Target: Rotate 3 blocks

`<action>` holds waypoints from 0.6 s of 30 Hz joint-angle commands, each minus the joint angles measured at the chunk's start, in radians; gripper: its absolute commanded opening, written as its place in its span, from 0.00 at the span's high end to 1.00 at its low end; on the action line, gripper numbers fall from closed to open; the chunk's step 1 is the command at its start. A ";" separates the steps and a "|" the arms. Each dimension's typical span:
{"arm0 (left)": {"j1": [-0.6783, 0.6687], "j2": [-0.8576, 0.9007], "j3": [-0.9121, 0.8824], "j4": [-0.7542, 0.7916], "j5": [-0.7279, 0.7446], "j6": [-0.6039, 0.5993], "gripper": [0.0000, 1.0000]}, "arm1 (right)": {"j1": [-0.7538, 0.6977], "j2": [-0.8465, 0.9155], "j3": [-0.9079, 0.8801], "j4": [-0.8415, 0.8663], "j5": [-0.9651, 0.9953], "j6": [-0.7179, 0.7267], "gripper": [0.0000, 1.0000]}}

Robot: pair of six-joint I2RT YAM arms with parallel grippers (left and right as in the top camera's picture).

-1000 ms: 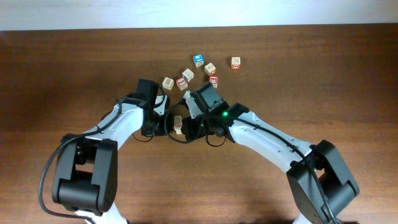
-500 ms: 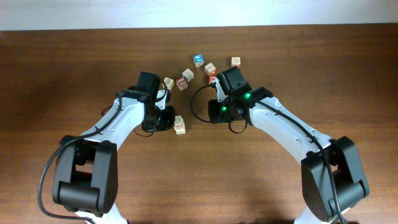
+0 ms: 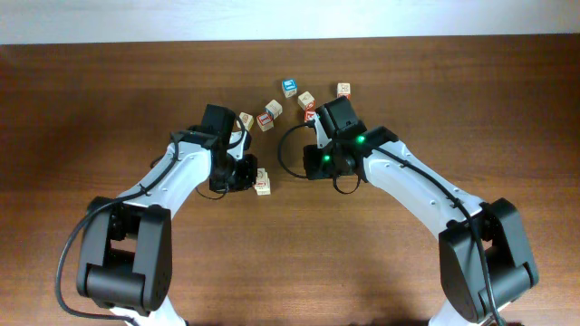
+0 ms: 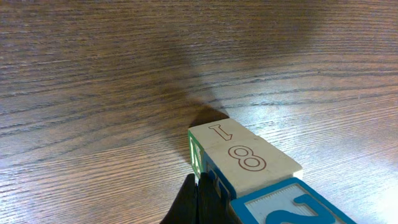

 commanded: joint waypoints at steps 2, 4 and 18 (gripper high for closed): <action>-0.002 -0.034 0.018 -0.004 0.019 -0.011 1.00 | 0.000 -0.001 0.014 -0.001 0.020 0.008 0.87; -0.002 -0.034 0.018 -0.020 0.019 -0.011 1.00 | 0.000 -0.001 0.014 -0.001 0.019 0.008 0.87; 0.056 -0.380 0.268 -0.315 -0.470 -0.017 0.88 | -0.001 -0.430 0.024 -0.169 0.152 -0.027 0.46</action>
